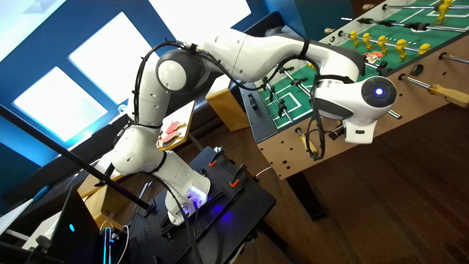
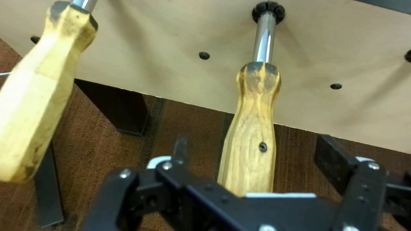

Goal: Pull the third rod to the right

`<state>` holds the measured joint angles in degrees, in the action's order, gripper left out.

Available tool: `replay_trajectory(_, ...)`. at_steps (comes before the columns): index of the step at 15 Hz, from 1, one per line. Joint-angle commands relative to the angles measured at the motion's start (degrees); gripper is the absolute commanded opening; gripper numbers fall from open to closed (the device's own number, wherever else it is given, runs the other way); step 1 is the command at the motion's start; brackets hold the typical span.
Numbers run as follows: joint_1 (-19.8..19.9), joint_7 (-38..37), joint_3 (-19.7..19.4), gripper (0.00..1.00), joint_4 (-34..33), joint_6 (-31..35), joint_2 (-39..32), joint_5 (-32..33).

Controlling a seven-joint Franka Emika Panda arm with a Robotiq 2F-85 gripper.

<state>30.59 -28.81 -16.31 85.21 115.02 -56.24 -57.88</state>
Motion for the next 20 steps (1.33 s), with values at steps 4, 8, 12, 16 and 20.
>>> replay_trajectory(4,-0.6,-3.8,-0.8,0.49,-6.1,1.8,-4.7,1.8)
replay_trajectory(8,-0.5,-4.2,-0.7,0.21,-6.3,1.4,-4.7,3.2)
replay_trajectory(12,-0.1,-4.0,-0.9,0.09,-5.2,1.4,-3.9,4.5)
replay_trajectory(16,1.7,-1.8,-1.9,0.09,-3.6,0.7,-2.6,4.8)
replay_trajectory(20,5.7,0.3,-2.4,0.09,-4.1,-0.5,-2.7,4.5)
